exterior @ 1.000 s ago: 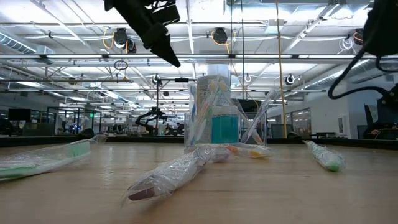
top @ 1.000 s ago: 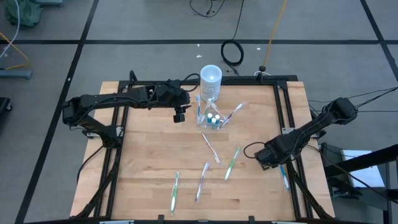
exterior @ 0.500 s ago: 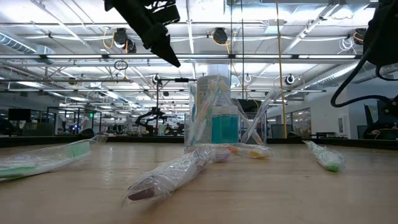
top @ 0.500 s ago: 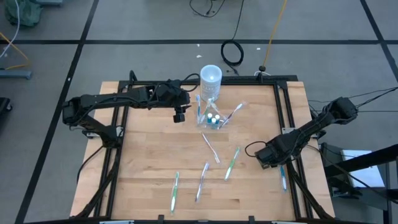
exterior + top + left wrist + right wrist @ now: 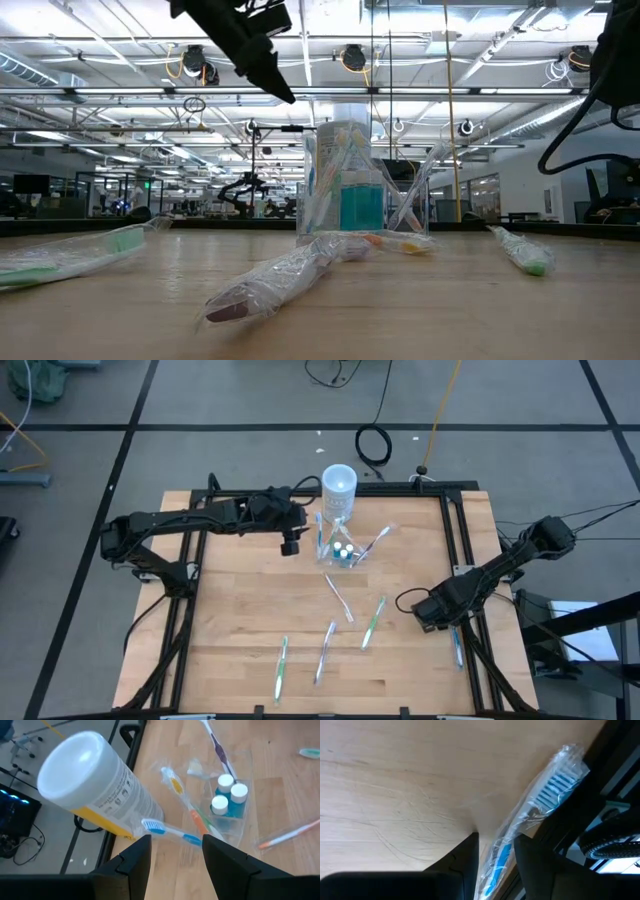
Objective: Pick & Place toothbrushing station
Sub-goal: Put the blue toothbrush into the transparent organizer
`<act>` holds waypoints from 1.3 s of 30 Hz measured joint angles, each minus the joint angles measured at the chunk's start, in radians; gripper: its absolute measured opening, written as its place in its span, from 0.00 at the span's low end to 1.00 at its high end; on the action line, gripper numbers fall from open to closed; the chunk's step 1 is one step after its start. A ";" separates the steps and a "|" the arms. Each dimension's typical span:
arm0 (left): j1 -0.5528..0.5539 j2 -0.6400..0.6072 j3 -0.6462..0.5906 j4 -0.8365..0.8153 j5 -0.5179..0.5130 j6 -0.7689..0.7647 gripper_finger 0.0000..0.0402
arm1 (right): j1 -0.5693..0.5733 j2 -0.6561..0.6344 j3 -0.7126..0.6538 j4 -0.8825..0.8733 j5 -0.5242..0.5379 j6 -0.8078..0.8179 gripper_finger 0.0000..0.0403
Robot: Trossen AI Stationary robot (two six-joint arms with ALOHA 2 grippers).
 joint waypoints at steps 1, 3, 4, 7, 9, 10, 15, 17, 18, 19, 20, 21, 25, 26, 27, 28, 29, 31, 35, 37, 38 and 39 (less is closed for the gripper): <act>0.000 0.000 0.000 0.009 0.000 0.000 0.46 | 0.000 0.000 0.000 0.000 0.000 0.000 0.28; 0.000 0.000 0.000 0.027 0.000 0.002 0.46 | 0.000 0.000 0.000 0.000 0.000 -0.001 0.28; 0.000 0.000 0.000 0.035 0.000 0.002 0.46 | 0.000 0.000 0.000 -0.001 0.000 -0.002 0.28; 0.000 0.000 0.000 0.065 0.000 0.002 0.46 | 0.000 -0.008 0.001 -0.002 -0.001 -0.010 0.28; 0.000 0.000 0.000 0.087 0.000 0.003 0.46 | 0.000 -0.018 0.007 -0.007 0.001 -0.012 0.28; 0.000 0.000 0.000 0.098 0.000 0.003 0.46 | 0.000 -0.023 0.011 -0.010 0.001 -0.011 0.28; 0.000 0.000 0.000 0.140 0.000 0.004 0.46 | 0.000 -0.032 0.040 -0.043 0.003 0.000 0.28; 0.000 0.000 0.000 0.148 0.000 0.004 0.46 | 0.000 -0.032 0.040 -0.044 0.003 0.000 0.28; 0.000 0.000 0.000 0.152 0.000 0.003 0.46 | 0.000 -0.032 0.040 -0.044 0.003 0.000 0.28; 0.000 0.000 0.000 0.155 0.000 0.004 0.46 | 0.000 -0.032 0.040 -0.044 0.005 0.001 0.28; 0.000 0.000 0.000 0.156 0.000 0.004 0.46 | 0.000 -0.032 0.040 -0.044 0.011 0.006 0.28; 0.000 0.000 0.000 0.156 0.000 0.004 0.46 | 0.001 -0.032 0.040 -0.044 0.027 0.021 0.28; 0.000 0.000 0.000 0.156 0.000 0.004 0.46 | 0.004 -0.032 0.040 -0.051 0.050 0.087 0.28; 0.000 0.000 0.000 0.156 0.000 0.004 0.46 | 0.010 -0.032 0.039 -0.052 0.046 0.109 0.28; 0.000 0.000 0.000 0.156 0.000 0.004 0.46 | 0.018 -0.032 0.039 -0.056 0.030 0.126 0.28; 0.000 0.000 0.000 0.155 0.000 0.004 0.46 | 0.028 -0.032 0.039 -0.058 0.013 0.145 0.28; 0.000 0.000 0.000 0.155 0.000 0.004 0.46 | 0.039 -0.032 0.039 -0.059 -0.003 0.164 0.28; 0.000 0.000 0.000 0.155 0.000 0.004 0.46 | 0.064 -0.032 0.039 -0.060 -0.028 0.209 0.28; 0.000 0.000 0.000 0.155 0.000 0.021 0.46 | 0.107 -0.032 0.039 -0.058 -0.023 0.294 0.28; 0.000 0.000 0.000 0.155 0.000 0.027 0.46 | 0.121 -0.032 0.039 -0.058 -0.019 0.323 0.28; 0.000 0.000 0.000 0.155 0.000 0.028 0.46 | 0.127 -0.032 0.039 -0.061 -0.020 0.332 0.28; 0.000 0.000 0.000 0.155 0.000 0.027 0.46 | 0.132 -0.032 0.039 -0.069 -0.017 0.343 0.28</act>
